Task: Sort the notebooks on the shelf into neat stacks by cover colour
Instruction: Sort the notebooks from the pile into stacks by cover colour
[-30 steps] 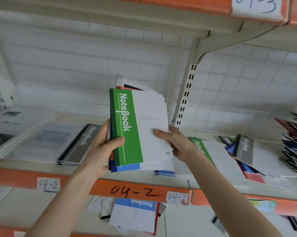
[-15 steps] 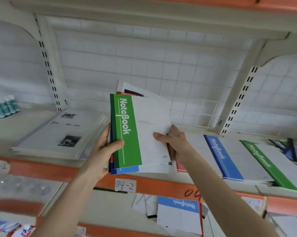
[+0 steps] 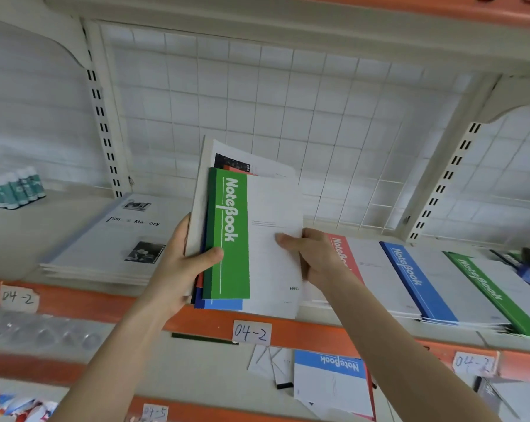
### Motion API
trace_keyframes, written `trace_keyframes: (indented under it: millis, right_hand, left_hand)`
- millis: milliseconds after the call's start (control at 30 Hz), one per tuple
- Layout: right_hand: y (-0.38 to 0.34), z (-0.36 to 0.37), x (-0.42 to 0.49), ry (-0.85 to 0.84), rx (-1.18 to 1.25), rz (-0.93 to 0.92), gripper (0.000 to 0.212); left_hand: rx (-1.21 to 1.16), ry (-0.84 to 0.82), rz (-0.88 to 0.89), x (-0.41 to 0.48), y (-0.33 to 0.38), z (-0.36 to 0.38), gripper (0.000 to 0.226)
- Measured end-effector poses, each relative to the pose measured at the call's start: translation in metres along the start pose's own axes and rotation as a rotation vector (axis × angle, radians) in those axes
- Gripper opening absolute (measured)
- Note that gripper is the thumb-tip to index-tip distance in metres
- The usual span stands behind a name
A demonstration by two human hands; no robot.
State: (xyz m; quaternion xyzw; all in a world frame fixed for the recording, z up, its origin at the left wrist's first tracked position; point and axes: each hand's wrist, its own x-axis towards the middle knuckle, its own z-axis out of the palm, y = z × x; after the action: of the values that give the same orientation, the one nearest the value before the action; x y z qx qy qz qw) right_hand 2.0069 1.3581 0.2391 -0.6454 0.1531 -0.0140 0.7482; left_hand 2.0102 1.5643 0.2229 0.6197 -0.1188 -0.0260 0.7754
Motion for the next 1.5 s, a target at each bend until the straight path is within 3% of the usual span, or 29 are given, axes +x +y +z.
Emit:
trace_keyframes:
  millis: [167,333,467,533,600,667,733,833,1100,1333,1400,1500]
  right_hand:
    - [-0.007,0.002,0.003,0.092,0.058,-0.016,0.027]
    - [-0.002,0.000,0.006,-0.005,0.125,0.152,0.034]
    - [0.001,0.003,0.008,0.049,0.130,0.139,0.023]
    - [0.002,0.006,0.007,0.094,0.115,0.109,0.015]
    - [0.005,0.008,0.007,0.126,0.099,0.060,0.026]
    - [0.006,0.010,0.005,0.141,0.083,0.020,0.032]
    - [0.003,0.009,0.004,0.144,0.068,-0.003,0.032]
    - [0.000,0.008,0.005,0.104,0.086,-0.013,0.030]
    - [0.006,0.011,0.005,0.061,0.075,-0.011,0.026]
    - [0.011,0.007,0.007,0.060,0.071,-0.047,0.028]
    - [0.015,0.009,0.008,0.059,0.068,-0.036,0.026]
    - [0.017,0.012,0.009,0.048,0.060,-0.031,0.022]
  left_hand:
    - [-0.011,0.045,-0.077,0.001,0.002,-0.007,0.054]
    - [-0.108,0.060,-0.206,0.006,0.013,-0.007,0.058]
    - [-0.354,0.021,-0.313,0.002,0.017,-0.006,0.035]
    - [-0.501,-0.004,-0.348,-0.005,0.011,-0.002,0.049]
    - [-0.625,0.054,-0.334,-0.007,0.000,0.003,0.057]
    - [-0.645,0.217,-0.261,-0.008,-0.008,0.005,0.049]
    - [-0.449,0.323,-0.205,-0.007,-0.011,0.004,0.051]
    - [-0.230,0.346,-0.165,-0.005,-0.012,-0.006,0.056]
    - [-0.308,0.649,-0.065,0.010,0.006,-0.067,0.042]
    - [-0.026,0.801,-0.086,0.026,-0.001,-0.122,0.037]
    - [0.285,0.809,-0.093,0.026,-0.003,-0.131,0.033]
    - [1.161,0.701,-0.162,0.023,-0.005,-0.136,0.030]
